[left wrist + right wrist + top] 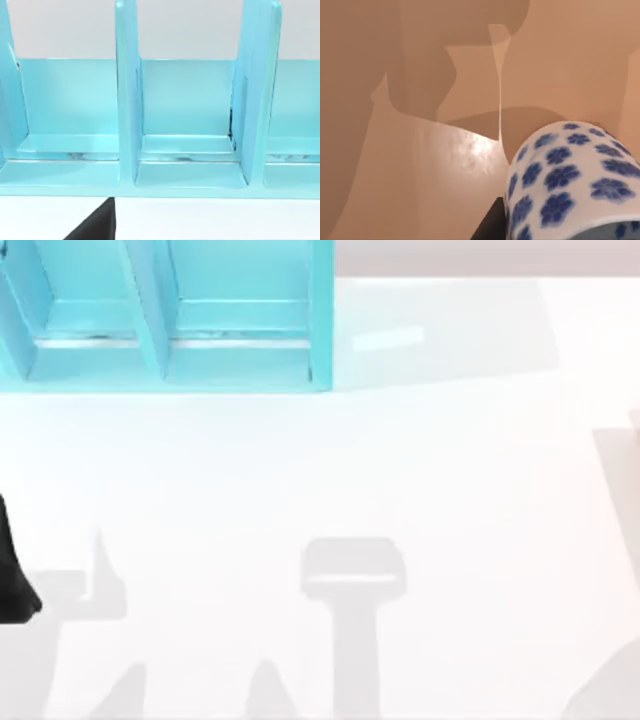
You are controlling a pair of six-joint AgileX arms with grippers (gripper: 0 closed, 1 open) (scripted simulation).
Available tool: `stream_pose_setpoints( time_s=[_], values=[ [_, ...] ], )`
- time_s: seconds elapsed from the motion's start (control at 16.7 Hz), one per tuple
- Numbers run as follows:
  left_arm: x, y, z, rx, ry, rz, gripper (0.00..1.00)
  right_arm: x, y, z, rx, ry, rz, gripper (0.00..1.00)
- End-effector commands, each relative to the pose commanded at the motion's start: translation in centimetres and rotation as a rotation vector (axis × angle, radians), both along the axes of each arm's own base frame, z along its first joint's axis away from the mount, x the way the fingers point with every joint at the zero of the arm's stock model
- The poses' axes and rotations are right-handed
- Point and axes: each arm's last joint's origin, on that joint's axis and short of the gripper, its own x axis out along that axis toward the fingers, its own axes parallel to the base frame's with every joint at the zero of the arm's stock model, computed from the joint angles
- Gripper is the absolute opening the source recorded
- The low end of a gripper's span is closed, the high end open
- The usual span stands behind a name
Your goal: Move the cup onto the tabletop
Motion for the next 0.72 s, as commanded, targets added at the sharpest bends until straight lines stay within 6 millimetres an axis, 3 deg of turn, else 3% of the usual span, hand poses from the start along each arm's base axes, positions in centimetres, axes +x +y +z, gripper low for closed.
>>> stream_pose_setpoints(
  time_s=[0.3,0.72],
  values=[
    [0.0,0.0,0.0,0.0,0.0,0.0,1.0,0.0,0.0,0.0,0.0,0.0,0.0,0.02],
    [0.0,0.0,0.0,0.0,0.0,0.0,1.0,0.0,0.0,0.0,0.0,0.0,0.0,0.0]
  ],
)
